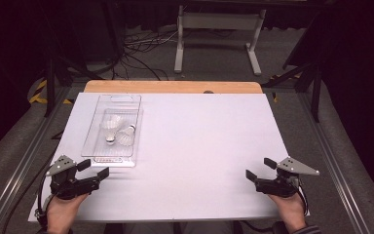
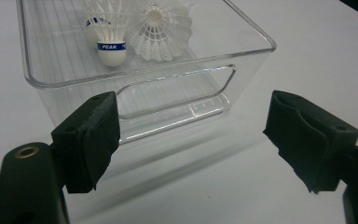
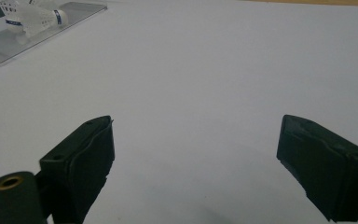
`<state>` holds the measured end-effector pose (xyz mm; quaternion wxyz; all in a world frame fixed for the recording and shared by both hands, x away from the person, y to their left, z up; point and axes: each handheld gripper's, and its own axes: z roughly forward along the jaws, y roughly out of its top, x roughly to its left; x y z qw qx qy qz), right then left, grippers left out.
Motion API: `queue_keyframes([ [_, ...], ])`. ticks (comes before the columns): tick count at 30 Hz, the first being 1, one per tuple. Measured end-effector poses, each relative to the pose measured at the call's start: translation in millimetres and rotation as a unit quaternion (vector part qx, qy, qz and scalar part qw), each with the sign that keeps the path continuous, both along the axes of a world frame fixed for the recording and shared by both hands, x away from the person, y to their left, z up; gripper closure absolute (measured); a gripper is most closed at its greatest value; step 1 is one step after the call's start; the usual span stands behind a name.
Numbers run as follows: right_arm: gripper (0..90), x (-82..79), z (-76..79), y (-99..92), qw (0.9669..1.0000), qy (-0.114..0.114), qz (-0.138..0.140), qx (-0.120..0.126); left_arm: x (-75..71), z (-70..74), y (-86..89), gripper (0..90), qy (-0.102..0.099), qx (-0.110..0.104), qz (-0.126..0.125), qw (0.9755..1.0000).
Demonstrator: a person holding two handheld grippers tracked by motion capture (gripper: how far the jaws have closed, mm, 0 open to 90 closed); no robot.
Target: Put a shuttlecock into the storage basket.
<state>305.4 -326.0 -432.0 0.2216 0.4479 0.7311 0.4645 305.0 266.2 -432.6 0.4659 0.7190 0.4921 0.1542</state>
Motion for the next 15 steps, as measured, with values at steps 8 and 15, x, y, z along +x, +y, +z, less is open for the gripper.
queue_keyframes([
  [8, 11.5, -2.3, 0.6, 0.9, 1.0000, -0.003, 0.002, 0.003, 2.0, -2.3, -0.9, 18.5, 0.012, 0.002, -0.004, 0.9999],
  [15, 11.5, -2.5, 0.9, 0.8, 1.0000, -0.006, 0.002, 0.004, 2.1, -2.3, -0.7, 18.5, 0.012, -0.003, -0.006, 0.9999],
])
